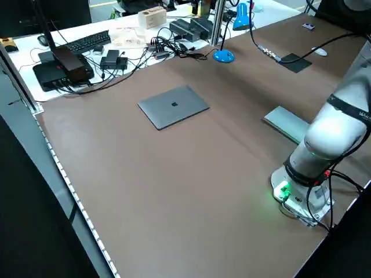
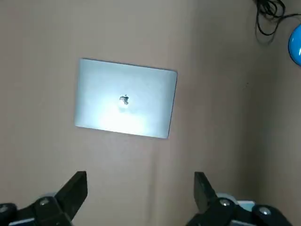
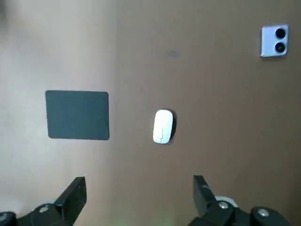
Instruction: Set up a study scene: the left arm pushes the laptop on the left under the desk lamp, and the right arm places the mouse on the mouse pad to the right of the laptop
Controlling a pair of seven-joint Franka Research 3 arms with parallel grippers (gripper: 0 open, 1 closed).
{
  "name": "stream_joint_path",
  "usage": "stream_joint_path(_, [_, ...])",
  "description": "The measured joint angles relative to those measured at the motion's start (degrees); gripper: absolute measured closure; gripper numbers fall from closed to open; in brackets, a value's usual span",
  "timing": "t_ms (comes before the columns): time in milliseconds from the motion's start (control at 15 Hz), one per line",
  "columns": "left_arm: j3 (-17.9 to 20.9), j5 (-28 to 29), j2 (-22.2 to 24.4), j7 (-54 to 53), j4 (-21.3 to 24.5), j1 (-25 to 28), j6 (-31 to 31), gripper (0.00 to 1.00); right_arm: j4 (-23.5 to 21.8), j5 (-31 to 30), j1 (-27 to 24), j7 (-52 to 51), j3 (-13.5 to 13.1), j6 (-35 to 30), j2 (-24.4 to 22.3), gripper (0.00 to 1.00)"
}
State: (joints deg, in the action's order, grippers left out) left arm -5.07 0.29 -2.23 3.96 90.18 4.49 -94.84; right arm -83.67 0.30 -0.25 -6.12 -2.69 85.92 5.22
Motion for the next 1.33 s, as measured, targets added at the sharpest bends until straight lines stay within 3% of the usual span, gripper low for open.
stream_joint_path(267, [0.2,0.0,-0.2,3.6,1.1,1.7,-1.6,0.0,-1.1,0.0,0.0,0.0,0.0,1.8,8.0,0.0])
stream_joint_path(333, [0.2,-0.3,-1.1,8.0,2.1,5.1,-2.8,0.0,-1.6,0.0,-0.4,0.0,-0.1,4.9,12.9,0.0])
stream_joint_path(600, [0.4,-0.7,-6.8,14.8,3.2,13.1,-6.5,0.0,-2.2,0.0,-2.1,-0.1,-0.3,10.1,22.7,0.0])
stream_joint_path(867, [0.6,-2.3,-13.6,22.4,4.8,19.3,-17.7,0.0,-4.8,0.0,-2.3,-0.1,-0.3,13.1,26.3,0.0])
stream_joint_path(1067, [0.7,-1.8,-18.4,35.7,6.4,19.5,-24.5,0.0,-7.8,0.0,-3.2,-0.1,-0.4,14.3,27.7,0.0])
stream_joint_path(1333, [1.9,-1.6,-26.7,41.5,5.6,19.8,-31.2,0.0,-10.6,-0.1,-4.3,-0.2,-0.5,17.5,31.1,0.0])
